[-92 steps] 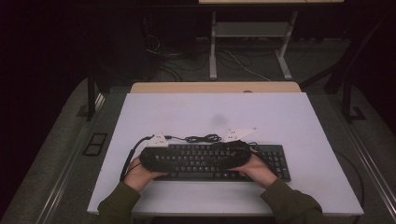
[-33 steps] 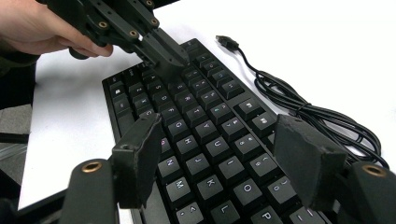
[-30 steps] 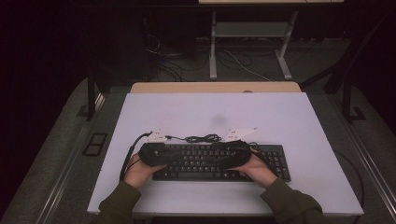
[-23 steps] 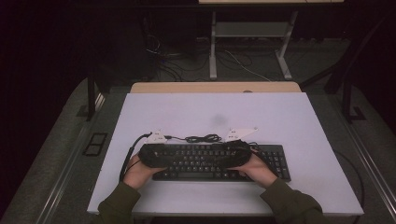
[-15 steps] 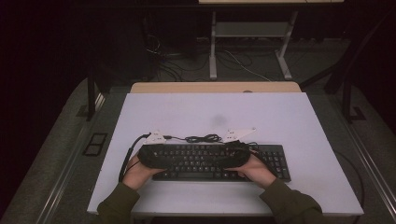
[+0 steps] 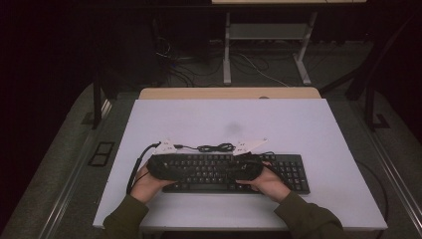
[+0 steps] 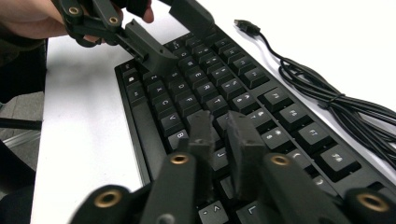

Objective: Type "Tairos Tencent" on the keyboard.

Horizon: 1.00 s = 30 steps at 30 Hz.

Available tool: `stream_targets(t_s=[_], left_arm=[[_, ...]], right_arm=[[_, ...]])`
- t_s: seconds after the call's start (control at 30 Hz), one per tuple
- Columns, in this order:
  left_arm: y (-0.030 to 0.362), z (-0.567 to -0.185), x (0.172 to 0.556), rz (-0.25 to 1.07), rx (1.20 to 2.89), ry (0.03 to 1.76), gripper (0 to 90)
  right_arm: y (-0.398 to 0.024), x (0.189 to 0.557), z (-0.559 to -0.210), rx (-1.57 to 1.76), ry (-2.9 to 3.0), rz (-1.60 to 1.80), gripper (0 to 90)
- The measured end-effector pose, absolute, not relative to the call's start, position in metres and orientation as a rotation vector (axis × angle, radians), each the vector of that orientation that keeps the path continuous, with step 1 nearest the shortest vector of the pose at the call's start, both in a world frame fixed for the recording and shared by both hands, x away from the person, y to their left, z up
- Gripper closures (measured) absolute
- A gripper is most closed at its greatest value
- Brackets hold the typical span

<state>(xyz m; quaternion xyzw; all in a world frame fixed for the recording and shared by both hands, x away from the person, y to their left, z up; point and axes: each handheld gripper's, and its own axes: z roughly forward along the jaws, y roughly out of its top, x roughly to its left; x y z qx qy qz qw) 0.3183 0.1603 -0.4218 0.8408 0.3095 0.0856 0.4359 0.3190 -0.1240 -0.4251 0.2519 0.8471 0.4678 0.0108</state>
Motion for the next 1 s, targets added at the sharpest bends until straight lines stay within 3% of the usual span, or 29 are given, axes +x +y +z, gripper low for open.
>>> stream_targets(t_s=[0.13,1.0], left_arm=[[0.160,-0.422,0.318,0.218,2.091,0.772,32.6],[0.161,-0.421,0.319,0.225,2.092,0.764,31.5]], right_arm=[[-0.121,0.318,-0.427,0.775,2.665,1.456,88.9],[-0.105,0.313,-0.439,0.729,2.745,1.386,89.0]])
